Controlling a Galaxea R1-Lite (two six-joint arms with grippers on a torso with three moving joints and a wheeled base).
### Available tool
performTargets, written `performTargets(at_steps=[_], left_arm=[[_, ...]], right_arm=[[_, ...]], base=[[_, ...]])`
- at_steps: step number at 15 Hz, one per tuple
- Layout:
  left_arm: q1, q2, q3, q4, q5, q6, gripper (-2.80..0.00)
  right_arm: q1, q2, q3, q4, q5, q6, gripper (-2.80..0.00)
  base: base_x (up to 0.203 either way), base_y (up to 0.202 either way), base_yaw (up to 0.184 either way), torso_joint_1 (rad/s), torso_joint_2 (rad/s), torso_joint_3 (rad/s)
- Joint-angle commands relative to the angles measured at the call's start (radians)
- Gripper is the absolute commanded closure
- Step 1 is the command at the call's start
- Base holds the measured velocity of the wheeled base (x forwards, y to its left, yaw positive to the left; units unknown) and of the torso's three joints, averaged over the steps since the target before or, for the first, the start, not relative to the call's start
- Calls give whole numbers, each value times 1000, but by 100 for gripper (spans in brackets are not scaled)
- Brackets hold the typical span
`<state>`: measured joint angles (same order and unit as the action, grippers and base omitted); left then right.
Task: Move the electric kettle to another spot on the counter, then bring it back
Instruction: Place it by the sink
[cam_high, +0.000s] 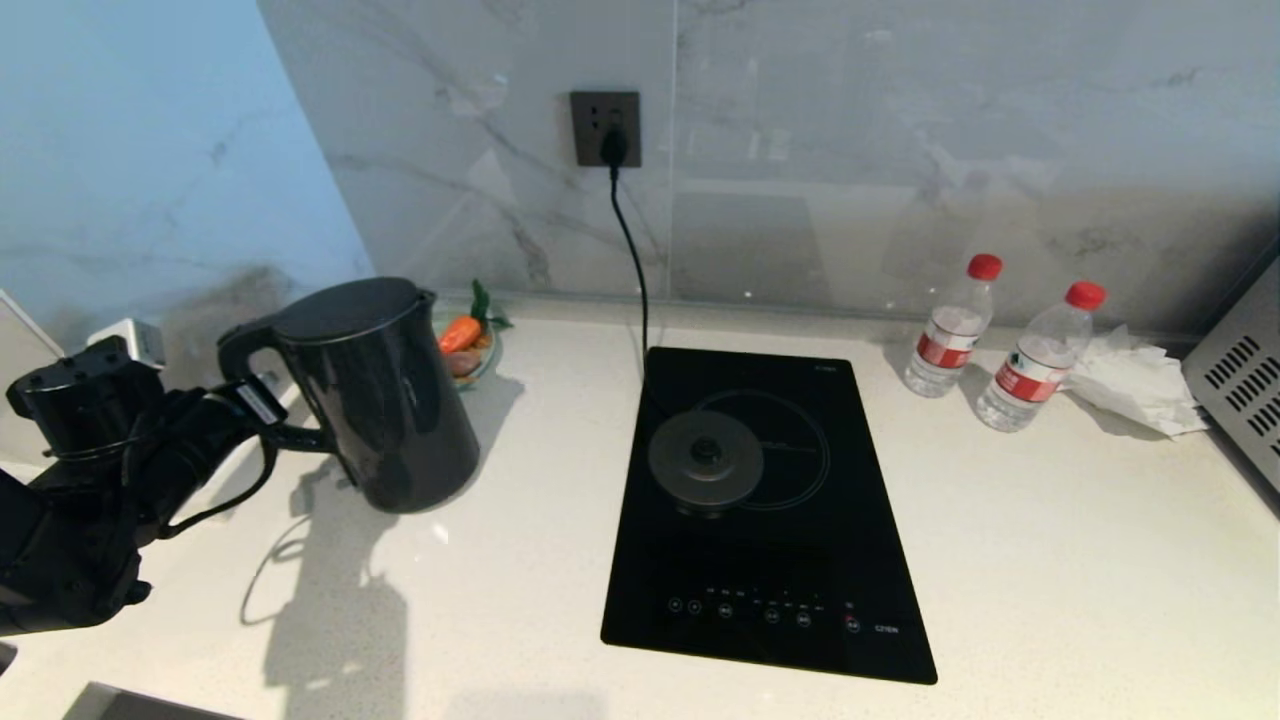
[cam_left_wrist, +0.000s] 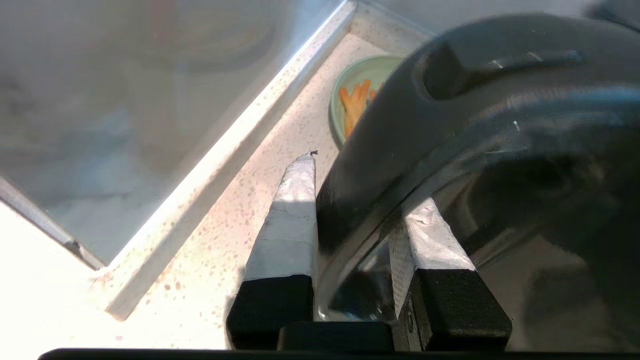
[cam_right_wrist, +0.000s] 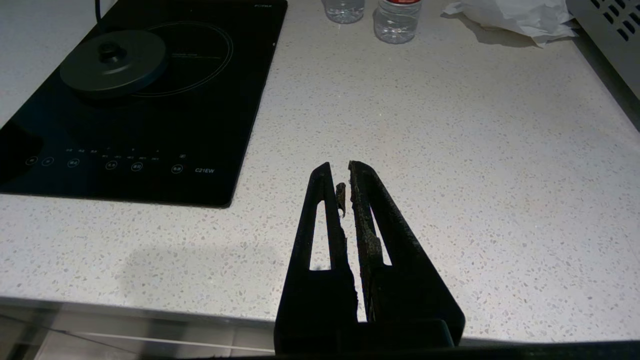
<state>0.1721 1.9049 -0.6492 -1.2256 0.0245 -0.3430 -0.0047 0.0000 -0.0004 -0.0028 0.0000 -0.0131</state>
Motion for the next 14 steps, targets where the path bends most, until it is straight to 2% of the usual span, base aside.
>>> performTargets(at_steps=[1, 5, 10, 11, 14], left_arm=[[1, 8, 3, -5, 0, -2, 0], [-5, 3, 25, -11, -24, -2, 0], [-3, 26, 29, -75, -29, 1, 0], [-3, 28, 29, -75, -29, 1, -280], [-2, 23, 23, -75, -29, 1, -280]], right_arm=[[0, 0, -1, 0, 0, -1, 0], [0, 0, 0, 0, 0, -1, 0], [0, 0, 0, 0, 0, -2, 0], [0, 0, -1, 0, 0, -1, 0], [0, 0, 0, 0, 0, -1, 0]], base=[[0, 0, 0, 0, 0, 0], [0, 0, 0, 0, 0, 0], [0, 0, 0, 0, 0, 0], [0, 0, 0, 0, 0, 0], [0, 0, 0, 0, 0, 0]])
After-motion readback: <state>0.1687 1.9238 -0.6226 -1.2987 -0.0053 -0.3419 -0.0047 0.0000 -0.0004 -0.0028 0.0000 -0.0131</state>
